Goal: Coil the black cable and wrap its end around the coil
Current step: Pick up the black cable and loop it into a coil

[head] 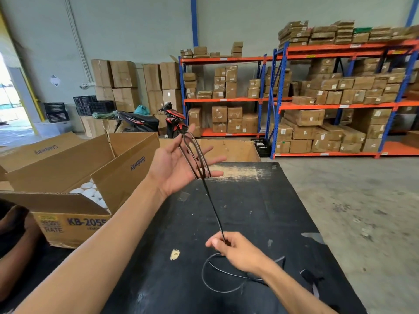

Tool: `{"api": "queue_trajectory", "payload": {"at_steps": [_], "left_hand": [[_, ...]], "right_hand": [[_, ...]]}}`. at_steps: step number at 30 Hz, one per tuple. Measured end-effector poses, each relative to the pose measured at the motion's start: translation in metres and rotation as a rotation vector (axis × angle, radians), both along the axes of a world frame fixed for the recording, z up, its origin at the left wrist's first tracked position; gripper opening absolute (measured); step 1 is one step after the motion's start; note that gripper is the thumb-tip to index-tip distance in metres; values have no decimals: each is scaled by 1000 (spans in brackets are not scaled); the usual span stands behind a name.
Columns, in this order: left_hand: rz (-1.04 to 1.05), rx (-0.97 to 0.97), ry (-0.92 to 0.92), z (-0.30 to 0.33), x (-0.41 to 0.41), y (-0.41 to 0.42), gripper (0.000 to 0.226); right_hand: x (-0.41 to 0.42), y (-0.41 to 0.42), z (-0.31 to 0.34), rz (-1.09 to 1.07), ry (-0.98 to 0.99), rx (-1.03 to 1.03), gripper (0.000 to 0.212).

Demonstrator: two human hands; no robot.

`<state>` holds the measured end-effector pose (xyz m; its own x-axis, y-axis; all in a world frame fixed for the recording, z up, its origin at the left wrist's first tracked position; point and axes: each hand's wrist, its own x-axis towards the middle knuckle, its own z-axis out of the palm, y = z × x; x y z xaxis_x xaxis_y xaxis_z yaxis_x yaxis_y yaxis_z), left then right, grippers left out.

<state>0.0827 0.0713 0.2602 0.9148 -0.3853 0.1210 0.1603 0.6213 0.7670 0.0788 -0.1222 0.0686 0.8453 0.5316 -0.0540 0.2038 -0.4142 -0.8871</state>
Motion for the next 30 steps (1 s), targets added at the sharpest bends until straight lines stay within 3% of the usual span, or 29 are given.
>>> {"api": "queue_trajectory", "payload": {"at_steps": [5, 9, 11, 13, 16, 19, 22, 25, 30], "left_hand": [[-479, 272, -48, 2, -16, -10, 46], [-724, 748, 166, -24, -19, -10, 52], [-655, 1011, 273, -42, -16, -9, 53], [-485, 1132, 334, -53, -10, -9, 44], [-116, 1273, 267, -60, 6, -1, 48], [76, 1197, 240, -55, 23, 2, 58], [-15, 1025, 280, -40, 26, -1, 42], [-92, 897, 288, -29, 27, 2, 44], [-122, 726, 330, -17, 29, 4, 45]], "right_hand": [[22, -6, 5, -202, 200, 186, 29], [47, -23, 42, -376, 163, 260, 27], [50, -29, 66, -386, 108, 261, 20], [44, -28, 87, -371, 62, 258, 9], [32, -17, 93, -370, -93, 165, 6], [14, -2, 80, -314, -312, -46, 11], [-2, 7, 59, -305, -580, -244, 9], [-11, 10, 36, -277, -803, -238, 18], [-7, 8, 31, -254, -1176, -181, 4]]}}
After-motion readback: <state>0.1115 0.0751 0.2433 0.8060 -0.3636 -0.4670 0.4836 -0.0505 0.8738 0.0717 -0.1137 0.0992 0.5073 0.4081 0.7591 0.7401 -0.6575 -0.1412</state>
